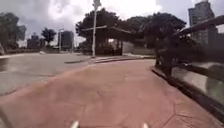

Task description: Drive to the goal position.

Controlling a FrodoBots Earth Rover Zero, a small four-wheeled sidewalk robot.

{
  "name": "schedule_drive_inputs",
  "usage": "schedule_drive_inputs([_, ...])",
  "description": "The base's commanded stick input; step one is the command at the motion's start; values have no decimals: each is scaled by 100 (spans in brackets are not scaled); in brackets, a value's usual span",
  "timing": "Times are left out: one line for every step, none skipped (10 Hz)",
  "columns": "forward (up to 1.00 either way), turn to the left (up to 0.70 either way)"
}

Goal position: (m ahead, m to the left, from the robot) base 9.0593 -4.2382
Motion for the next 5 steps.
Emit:
schedule_drive_inputs([70, 0])
schedule_drive_inputs([70, 0])
schedule_drive_inputs([70, 0])
schedule_drive_inputs([70, 0])
schedule_drive_inputs([70, 0])
